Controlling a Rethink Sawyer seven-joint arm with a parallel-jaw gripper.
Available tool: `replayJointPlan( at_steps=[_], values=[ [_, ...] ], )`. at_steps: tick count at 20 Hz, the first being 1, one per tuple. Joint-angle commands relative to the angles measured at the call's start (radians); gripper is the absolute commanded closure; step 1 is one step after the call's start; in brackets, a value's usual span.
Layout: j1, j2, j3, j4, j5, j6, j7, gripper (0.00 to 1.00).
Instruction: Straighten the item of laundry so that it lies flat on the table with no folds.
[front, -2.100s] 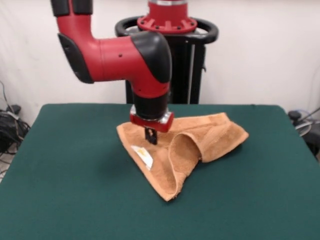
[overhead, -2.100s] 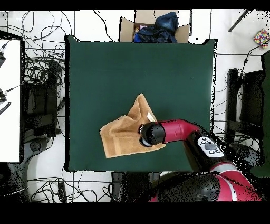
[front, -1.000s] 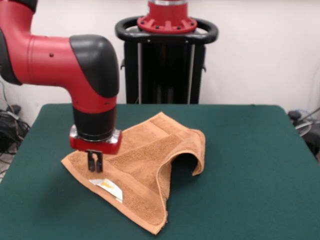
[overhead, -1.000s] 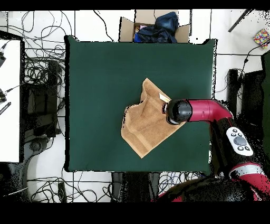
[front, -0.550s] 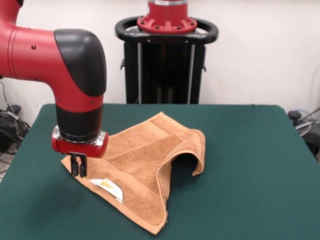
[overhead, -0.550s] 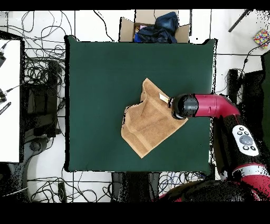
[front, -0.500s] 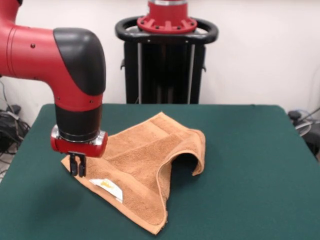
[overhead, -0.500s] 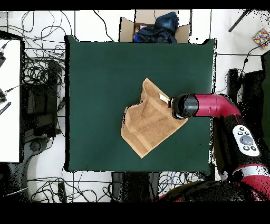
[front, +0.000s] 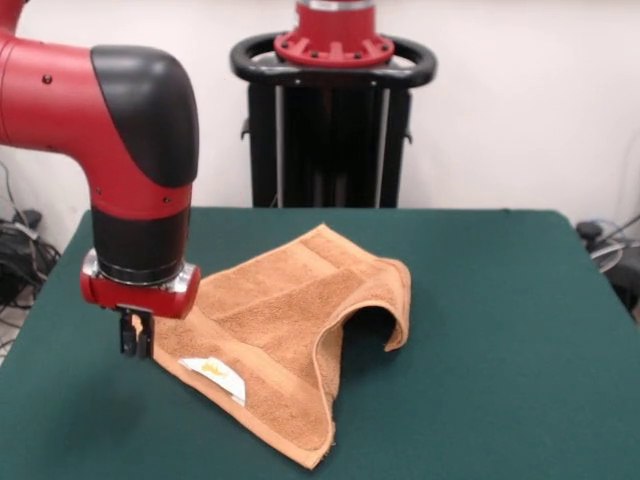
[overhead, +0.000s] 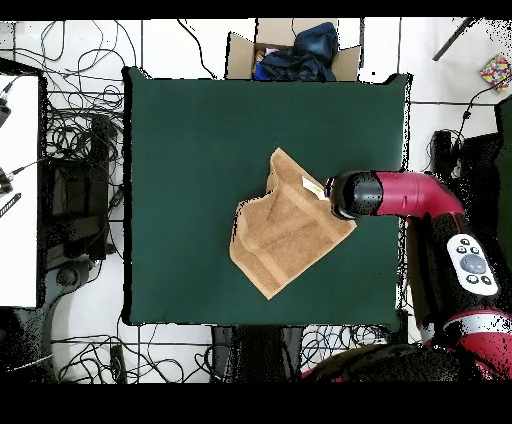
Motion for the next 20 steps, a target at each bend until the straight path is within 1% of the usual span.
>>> replayJointPlan(
  at_steps=[1, 3, 6, 9, 13, 17, 20],
  values=[
    [0.044, -0.023, 0.045, 0.004, 0.017, 0.103, -0.148, 1.00],
    [0.060, -0.070, 0.027, 0.063, 0.031, 0.106, -0.099, 1.00],
    [0.100, -0.138, -0.011, 0.169, 0.033, 0.042, 0.019, 1.00],
    [0.131, -0.157, -0.039, 0.237, 0.044, -0.002, 0.107, 1.00],
    [0.173, -0.179, -0.081, 0.299, 0.067, -0.028, 0.198, 1.00],
    [0.200, -0.163, -0.126, 0.345, 0.065, -0.117, 0.276, 1.00],
    [0.223, -0.161, -0.168, 0.380, 0.083, -0.172, 0.315, 1.00]
  ],
)
